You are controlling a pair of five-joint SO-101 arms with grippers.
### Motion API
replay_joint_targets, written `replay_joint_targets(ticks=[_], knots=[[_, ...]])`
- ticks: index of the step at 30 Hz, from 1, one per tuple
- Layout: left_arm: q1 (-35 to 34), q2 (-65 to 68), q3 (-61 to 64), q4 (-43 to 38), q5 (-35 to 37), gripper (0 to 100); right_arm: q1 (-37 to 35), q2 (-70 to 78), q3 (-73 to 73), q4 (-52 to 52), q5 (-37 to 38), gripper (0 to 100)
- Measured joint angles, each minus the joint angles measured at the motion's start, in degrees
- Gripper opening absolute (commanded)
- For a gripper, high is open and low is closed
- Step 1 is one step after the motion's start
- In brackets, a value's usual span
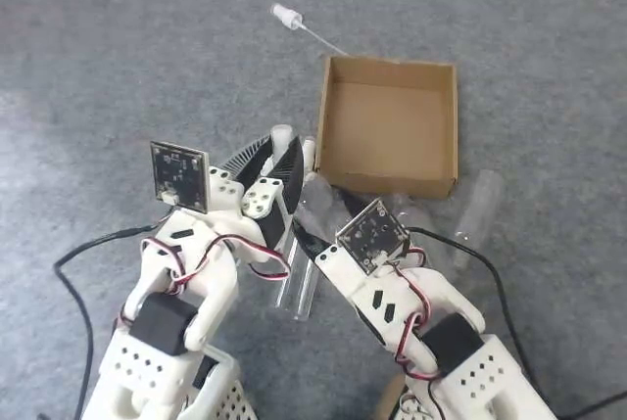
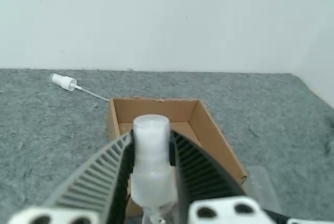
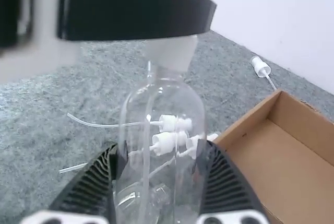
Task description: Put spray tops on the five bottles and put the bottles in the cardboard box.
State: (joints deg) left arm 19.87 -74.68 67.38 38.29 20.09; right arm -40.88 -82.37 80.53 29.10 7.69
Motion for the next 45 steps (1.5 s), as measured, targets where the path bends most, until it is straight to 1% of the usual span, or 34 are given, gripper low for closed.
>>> replay_joint_targets(ticks=[4,9,15,21,27,31,36,43,45], knots=[[0.00,0.00,-0.44,1.05,-4.75,22,1.05,-0.53,-0.09,-0.09,-0.18,0.6],[0.18,0.18,-1.14,3.43,-9.58,25,1.49,-1.58,-0.18,-0.18,-0.26,0.6],[-4.66,0.79,-3.16,4.22,-10.55,25,1.23,-1.93,-0.26,-0.26,-0.26,0.6],[-5.36,0.88,-3.69,4.57,-10.29,25,2.55,-2.11,-0.26,-0.97,-0.09,0.6],[-5.45,0.88,-8.44,11.69,-10.55,25,6.86,1.49,-0.26,-5.45,-0.09,0.6],[-5.63,0.88,-9.05,13.10,-10.55,25,9.14,7.12,-0.97,-9.14,-0.09,0.6],[-5.63,0.88,-9.05,13.27,-10.55,25,13.71,15.30,-7.56,-10.90,-0.26,0.6],[-5.63,0.79,-6.95,13.27,-10.55,25,13.63,26.46,-20.84,-10.99,-2.20,0.6],[-5.63,0.79,-4.92,11.34,-11.08,25,13.98,29.54,-26.11,-10.11,-2.20,0.6]])
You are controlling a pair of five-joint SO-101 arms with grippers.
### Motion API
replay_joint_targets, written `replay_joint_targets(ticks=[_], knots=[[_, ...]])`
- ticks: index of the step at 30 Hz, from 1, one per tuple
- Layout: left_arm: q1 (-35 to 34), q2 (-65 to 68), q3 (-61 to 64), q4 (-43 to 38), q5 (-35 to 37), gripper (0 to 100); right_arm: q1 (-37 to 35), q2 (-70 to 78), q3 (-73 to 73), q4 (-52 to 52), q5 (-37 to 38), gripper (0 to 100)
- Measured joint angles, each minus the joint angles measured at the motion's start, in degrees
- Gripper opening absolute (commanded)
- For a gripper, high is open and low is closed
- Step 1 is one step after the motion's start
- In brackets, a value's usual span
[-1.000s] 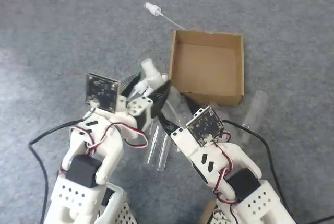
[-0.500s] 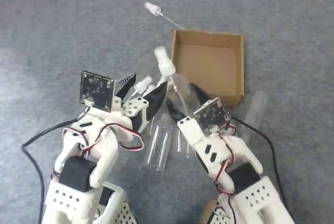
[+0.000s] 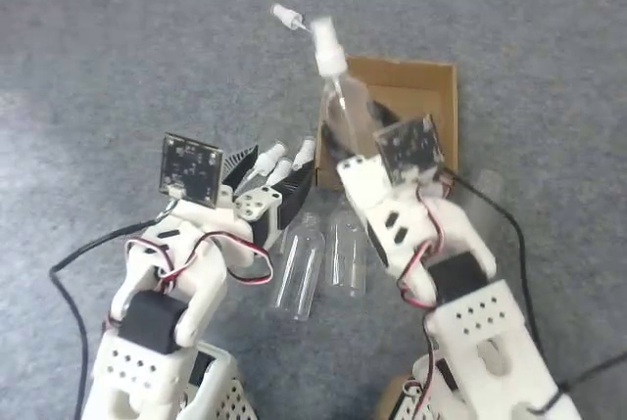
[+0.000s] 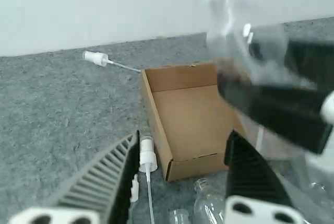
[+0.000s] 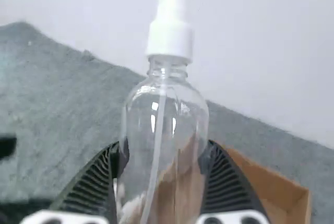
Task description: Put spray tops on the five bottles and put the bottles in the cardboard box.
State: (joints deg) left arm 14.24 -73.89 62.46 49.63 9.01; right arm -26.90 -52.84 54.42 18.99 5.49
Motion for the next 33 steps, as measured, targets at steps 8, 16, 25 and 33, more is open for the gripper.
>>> replay_joint_targets(ticks=[8,16,25,33], knots=[[3.43,0.09,5.27,-8.00,-4.75,27,-0.26,13.01,-16.79,7.91,0.00,0.6],[7.30,0.09,6.33,-8.35,-4.04,34,-5.89,16.88,-17.67,8.97,0.00,0.6],[3.08,0.09,7.47,-12.22,-3.08,34,-8.00,16.88,-21.54,20.57,-0.44,0.6],[2.64,-0.62,9.49,-16.09,-2.99,34,-12.66,8.62,-21.63,26.55,-0.44,0.6]])
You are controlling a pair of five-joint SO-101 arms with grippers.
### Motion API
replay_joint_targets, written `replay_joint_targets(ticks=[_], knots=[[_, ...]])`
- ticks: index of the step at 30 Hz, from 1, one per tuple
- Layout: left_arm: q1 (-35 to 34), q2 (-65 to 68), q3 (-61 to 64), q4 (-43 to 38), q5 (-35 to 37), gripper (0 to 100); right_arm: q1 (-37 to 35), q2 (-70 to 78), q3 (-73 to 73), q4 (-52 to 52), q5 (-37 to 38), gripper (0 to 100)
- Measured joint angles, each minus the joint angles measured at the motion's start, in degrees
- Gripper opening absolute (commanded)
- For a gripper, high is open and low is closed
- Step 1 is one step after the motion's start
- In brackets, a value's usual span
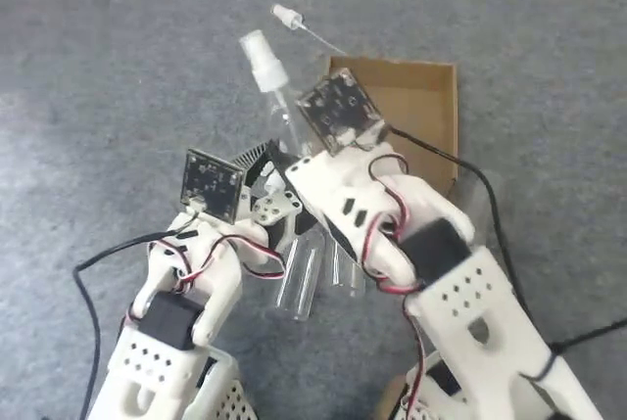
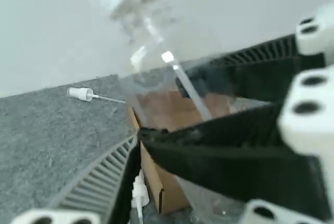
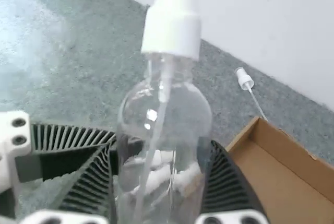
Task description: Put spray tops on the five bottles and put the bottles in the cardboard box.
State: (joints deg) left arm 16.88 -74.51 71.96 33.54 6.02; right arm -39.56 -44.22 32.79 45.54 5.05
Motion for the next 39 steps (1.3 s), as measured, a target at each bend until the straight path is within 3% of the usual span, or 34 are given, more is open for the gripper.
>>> replay_joint_targets(ticks=[17,24,30,39], knots=[[0.00,0.09,0.44,-0.62,0.00,34,3.52,-2.11,-3.78,6.95,2.37,0.6],[0.00,0.44,0.44,-0.62,-0.09,34,-0.53,-2.11,-3.78,7.38,2.55,0.9],[0.00,0.44,0.53,-0.62,-0.09,34,-1.76,-2.20,-3.78,7.30,2.46,10.1],[0.09,0.35,1.05,-0.62,-0.09,28,-5.27,-2.64,-4.22,7.12,2.37,3.2]])
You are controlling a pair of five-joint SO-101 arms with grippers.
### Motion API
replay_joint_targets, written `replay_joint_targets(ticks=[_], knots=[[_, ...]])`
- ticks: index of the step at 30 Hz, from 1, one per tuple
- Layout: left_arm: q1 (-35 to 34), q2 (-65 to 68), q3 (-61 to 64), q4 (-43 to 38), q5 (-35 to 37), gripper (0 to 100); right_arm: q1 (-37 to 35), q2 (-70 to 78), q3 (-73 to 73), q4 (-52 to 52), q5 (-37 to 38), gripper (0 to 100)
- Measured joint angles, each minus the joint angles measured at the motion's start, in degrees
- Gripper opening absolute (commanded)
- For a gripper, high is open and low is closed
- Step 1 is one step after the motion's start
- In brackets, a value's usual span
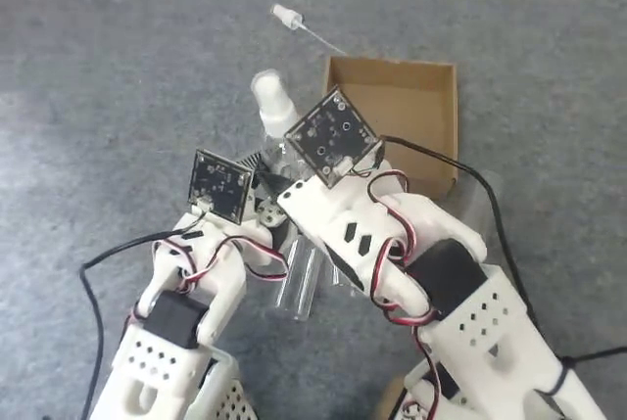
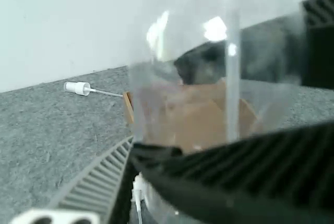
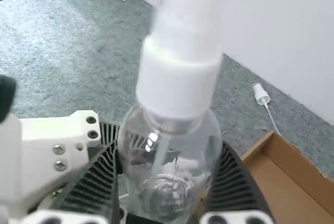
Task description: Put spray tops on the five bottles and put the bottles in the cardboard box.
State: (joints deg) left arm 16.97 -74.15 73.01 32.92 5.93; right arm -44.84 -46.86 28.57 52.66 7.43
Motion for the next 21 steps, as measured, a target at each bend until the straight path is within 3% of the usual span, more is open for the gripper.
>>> replay_joint_targets(ticks=[8,14,21], knots=[[0.00,0.09,2.81,-5.01,0.00,15,-0.70,0.00,0.00,0.00,0.09,3.2],[0.09,0.09,2.81,-5.19,-0.09,14,-0.70,0.09,0.00,-0.09,0.18,3.2],[0.18,0.09,2.81,-5.19,-0.09,5,-0.70,0.09,0.00,-0.09,0.18,3.3]])
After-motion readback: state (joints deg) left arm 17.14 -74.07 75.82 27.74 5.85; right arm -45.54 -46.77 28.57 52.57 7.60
